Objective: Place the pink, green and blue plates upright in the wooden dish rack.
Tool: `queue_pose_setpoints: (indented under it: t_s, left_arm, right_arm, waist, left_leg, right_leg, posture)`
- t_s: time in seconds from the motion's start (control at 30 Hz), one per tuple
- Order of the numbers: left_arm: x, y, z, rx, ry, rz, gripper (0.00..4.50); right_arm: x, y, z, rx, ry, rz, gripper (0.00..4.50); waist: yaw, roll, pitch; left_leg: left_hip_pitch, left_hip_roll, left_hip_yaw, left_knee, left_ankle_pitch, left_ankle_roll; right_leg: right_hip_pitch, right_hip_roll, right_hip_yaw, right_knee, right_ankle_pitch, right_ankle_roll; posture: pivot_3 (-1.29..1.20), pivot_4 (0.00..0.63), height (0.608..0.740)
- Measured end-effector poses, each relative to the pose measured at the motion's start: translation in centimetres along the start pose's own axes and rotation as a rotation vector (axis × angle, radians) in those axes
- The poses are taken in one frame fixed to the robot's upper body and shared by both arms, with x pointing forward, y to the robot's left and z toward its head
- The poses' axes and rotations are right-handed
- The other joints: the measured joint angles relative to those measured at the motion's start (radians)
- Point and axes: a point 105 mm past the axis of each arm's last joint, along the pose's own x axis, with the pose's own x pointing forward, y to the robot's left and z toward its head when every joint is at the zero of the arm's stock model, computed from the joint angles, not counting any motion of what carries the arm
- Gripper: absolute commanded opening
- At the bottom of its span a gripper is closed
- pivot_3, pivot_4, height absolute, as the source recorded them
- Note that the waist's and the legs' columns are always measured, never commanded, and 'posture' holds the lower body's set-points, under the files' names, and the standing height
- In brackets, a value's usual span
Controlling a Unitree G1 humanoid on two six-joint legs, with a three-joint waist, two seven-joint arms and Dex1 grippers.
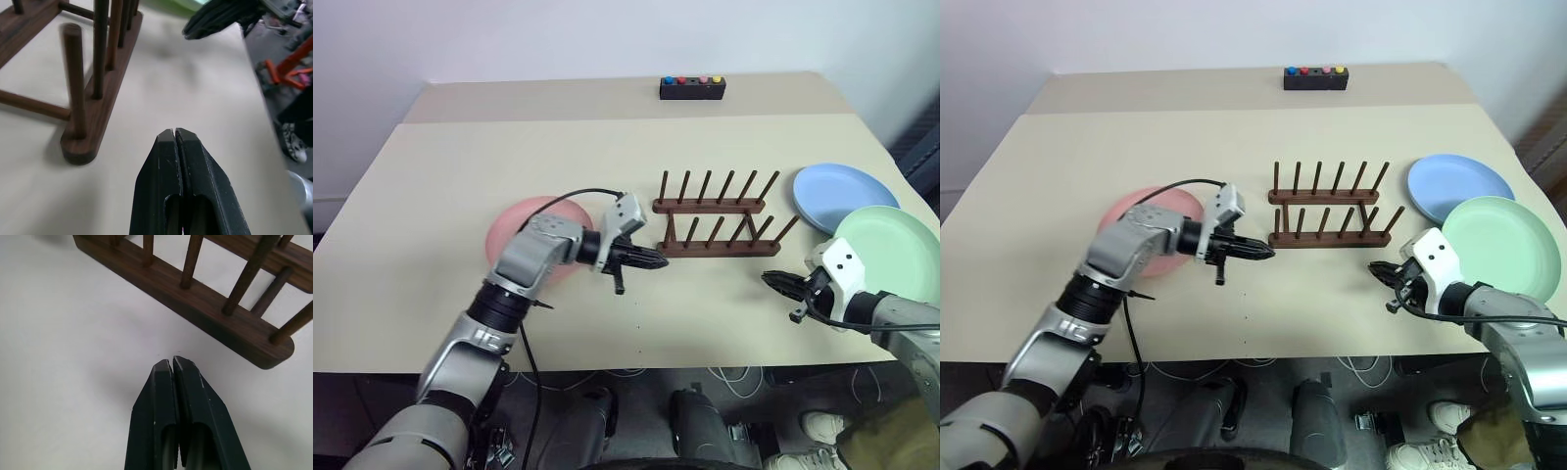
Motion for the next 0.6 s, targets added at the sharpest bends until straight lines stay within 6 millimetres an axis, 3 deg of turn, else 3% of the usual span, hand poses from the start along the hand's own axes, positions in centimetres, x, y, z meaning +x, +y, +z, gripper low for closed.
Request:
queue_pose_setpoints:
  t_s: [0.27, 0.6]
  left_arm:
    - [1.0, 2.4, -2.1, 0.05, 0.077, 0.167, 0.0]
    - [2.5, 2.6, -2.5, 0.119, 0.087, 0.191, 0.0]
  right_arm:
    - [0.7, -2.0, -0.9, -0.041, 0.0, -0.096, 0.06]
    - [2.4, -2.8, -1.1, -0.086, -0.017, -0.121, 0.06]
  waist:
    - [-0.001, 0.001, 0.0]
    - [-0.001, 0.001, 0.0]
  left_leg:
    - [0.0, 0.0, 0.0, 0.0, 0.0, 0.0]
    - [0.0, 0.0, 0.0, 0.0, 0.0, 0.0]
  right_leg:
    - [0.0, 0.0, 0.0, 0.0, 0.0, 0.0]
    - [0.0, 0.0, 0.0, 0.0, 0.0, 0.0]
  posture:
    - [0.0, 0.15, 0.74]
    - [0.0, 0.15, 0.74]
